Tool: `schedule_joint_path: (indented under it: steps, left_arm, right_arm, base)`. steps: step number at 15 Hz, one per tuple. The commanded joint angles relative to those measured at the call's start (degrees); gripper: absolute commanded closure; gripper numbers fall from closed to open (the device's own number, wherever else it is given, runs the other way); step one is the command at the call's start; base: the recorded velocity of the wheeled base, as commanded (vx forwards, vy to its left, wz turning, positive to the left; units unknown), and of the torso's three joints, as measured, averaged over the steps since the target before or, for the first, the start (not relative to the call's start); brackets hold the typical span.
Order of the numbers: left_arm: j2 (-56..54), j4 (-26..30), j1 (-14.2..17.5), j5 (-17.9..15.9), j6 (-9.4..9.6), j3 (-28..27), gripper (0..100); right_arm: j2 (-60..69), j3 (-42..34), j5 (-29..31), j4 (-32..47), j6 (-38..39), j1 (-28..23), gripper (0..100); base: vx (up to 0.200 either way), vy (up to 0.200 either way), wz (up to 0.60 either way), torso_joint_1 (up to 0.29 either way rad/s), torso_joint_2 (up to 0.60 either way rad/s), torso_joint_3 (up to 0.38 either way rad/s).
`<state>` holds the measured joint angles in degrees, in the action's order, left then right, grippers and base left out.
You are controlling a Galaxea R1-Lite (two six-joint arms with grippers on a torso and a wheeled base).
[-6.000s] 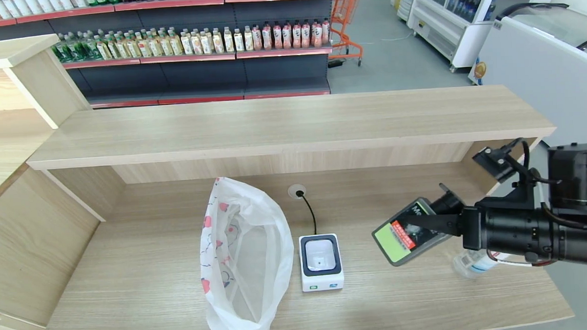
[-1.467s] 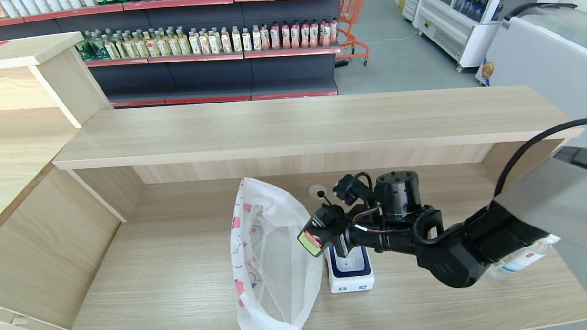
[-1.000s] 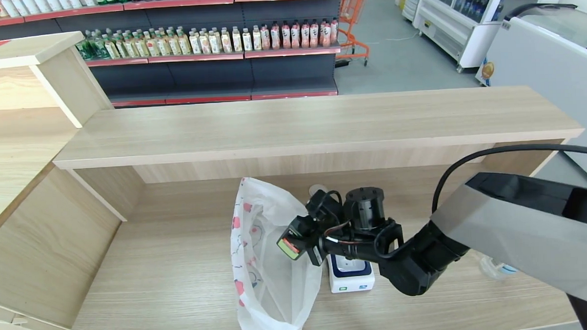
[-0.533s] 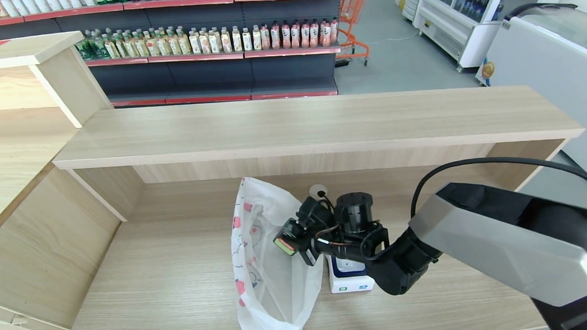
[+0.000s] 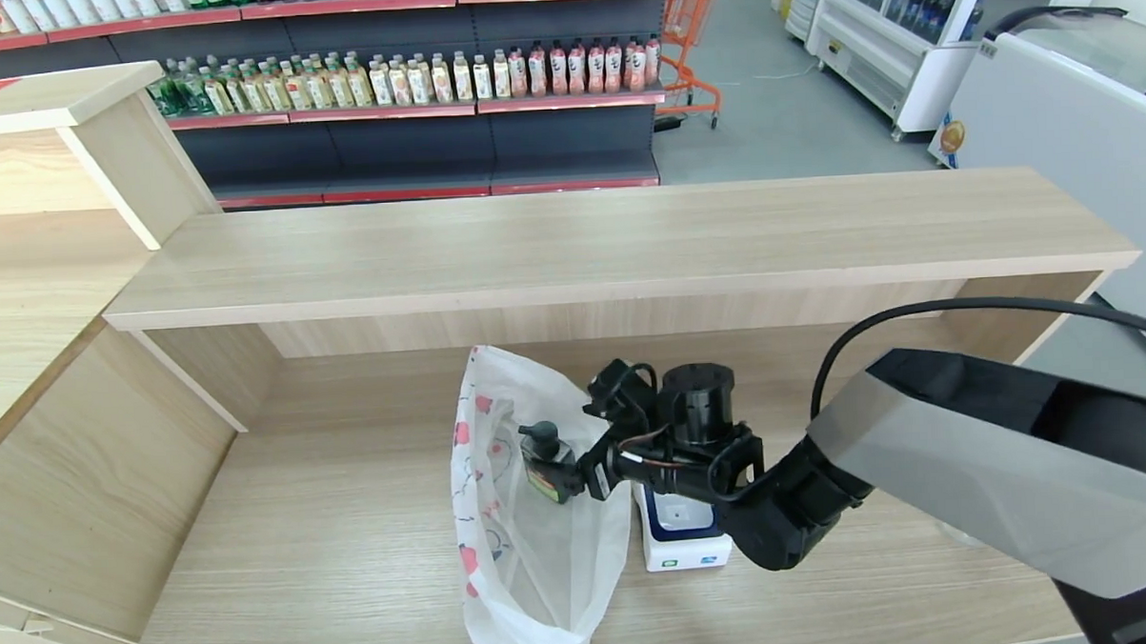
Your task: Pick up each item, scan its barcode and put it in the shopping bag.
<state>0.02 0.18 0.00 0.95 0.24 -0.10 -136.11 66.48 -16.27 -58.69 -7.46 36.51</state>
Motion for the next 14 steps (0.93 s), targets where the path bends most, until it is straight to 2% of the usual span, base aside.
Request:
schedule_joint_path:
  steps: [1,3,4,7,9,10,12,14]
  left_arm:
    - [0.0,0.0,0.0,0.0,0.02,0.0,0]
    - [0.0,0.0,0.0,0.0,0.02,0.0,0]
    - [0.0,0.0,0.0,0.0,0.02,0.0,0]
    - [0.0,0.0,0.0,0.0,0.02,0.0,0]
    - [0.0,0.0,0.0,0.0,0.02,0.0,0]
    - [0.0,0.0,0.0,0.0,0.02,0.0,0]
    - [0.0,0.0,0.0,0.0,0.02,0.0,0]
    - [0.0,0.0,0.0,0.0,0.02,0.0,0]
  right_arm:
    - [10.2,-3.2,3.0,3.3,6.2,-2.1,0]
    - [18.1,-8.0,4.1,9.8,7.1,-6.9,0]
    - [24.4,-12.8,4.3,14.1,7.5,-10.3,0]
    - [39.1,-23.6,5.5,20.6,9.4,-16.3,0]
    - [50.9,-32.8,12.0,23.0,10.5,-21.7,0]
    - [55.5,-36.0,12.1,24.7,10.6,-23.8,0]
    - [63.7,-41.7,12.1,29.2,10.7,-26.3,0]
    - [70.3,-48.2,12.3,30.6,12.5,-26.6,0]
  base:
    - [0.0,0.0,0.0,0.0,0.0,0.0]
    - [0.0,0.0,0.0,0.0,0.0,0.0]
    - [0.0,0.0,0.0,0.0,0.0,0.0]
    - [0.0,0.0,0.0,0.0,0.0,0.0]
    - [0.0,0.0,0.0,0.0,0.0,0.0]
    - [0.0,0.0,0.0,0.0,0.0,0.0]
    - [0.0,0.0,0.0,0.0,0.0,0.0]
    - [0.0,0.0,0.0,0.0,0.0,0.0]
